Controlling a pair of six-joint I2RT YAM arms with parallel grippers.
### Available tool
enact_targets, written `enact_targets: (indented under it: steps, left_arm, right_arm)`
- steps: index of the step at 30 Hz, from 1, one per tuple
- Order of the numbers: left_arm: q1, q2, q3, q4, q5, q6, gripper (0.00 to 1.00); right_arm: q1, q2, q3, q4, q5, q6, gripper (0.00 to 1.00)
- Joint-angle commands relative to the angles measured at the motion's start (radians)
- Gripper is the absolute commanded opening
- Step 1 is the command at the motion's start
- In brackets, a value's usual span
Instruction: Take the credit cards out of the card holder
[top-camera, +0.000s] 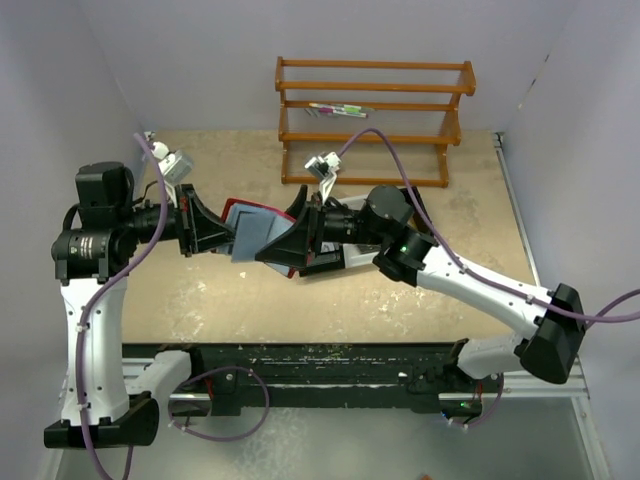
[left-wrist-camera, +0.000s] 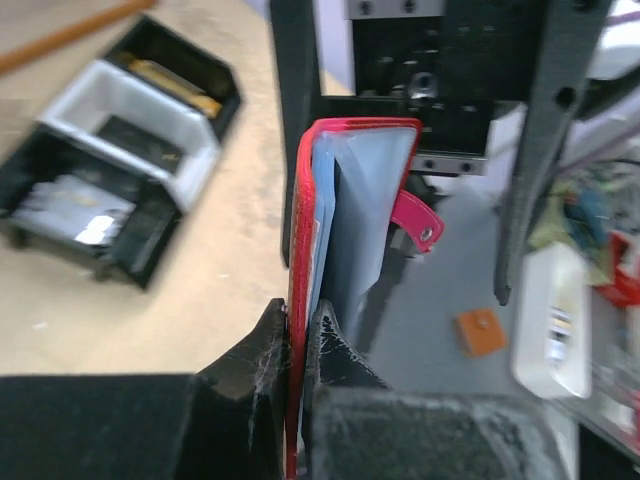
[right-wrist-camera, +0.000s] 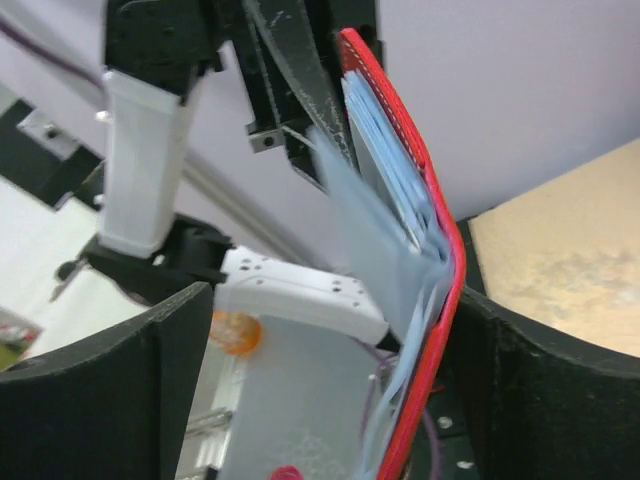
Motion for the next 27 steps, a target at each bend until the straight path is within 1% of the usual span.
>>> enact_targets:
  steps: [1, 3, 5, 9, 15, 20, 27]
  left_arm:
    - [0.001, 0.009, 0.093, -0.048, -0.355, 0.199, 0.00]
    - [0.002, 0.006, 0.115, -0.050, -0.415, 0.232, 0.00]
    - [0.001, -0.004, 0.125, -0.046, -0.435, 0.250, 0.00]
    - [0.001, -0.005, 0.144, -0.050, -0.440, 0.247, 0.00]
    - [0.001, -0.003, 0.177, -0.085, -0.409, 0.263, 0.00]
    - [0.001, 0.004, 0.204, -0.122, -0.308, 0.262, 0.00]
    - [0.001, 0.043, 0.235, -0.179, -0.088, 0.235, 0.00]
  right_arm:
    - [-0.026, -0.097, 0.017, -0.096, 0.113, -0.057, 1.00]
    - [-0.039, -0.130, 0.002, -0.132, 0.162, -0.076, 1.00]
    - [-0.042, -0.147, -0.013, -0.146, 0.195, -0.087, 1.00]
    - [-0.042, -0.143, -0.016, -0.183, 0.218, -0.110, 1.00]
    - [-0.043, -0.135, -0.026, -0.175, 0.202, -0.123, 0.99]
    - [-0.042, -0.138, -0.027, -0.186, 0.220, -0.131, 1.00]
    - [-0.045, -0.167, -0.049, -0.211, 0.238, -0.168, 1.00]
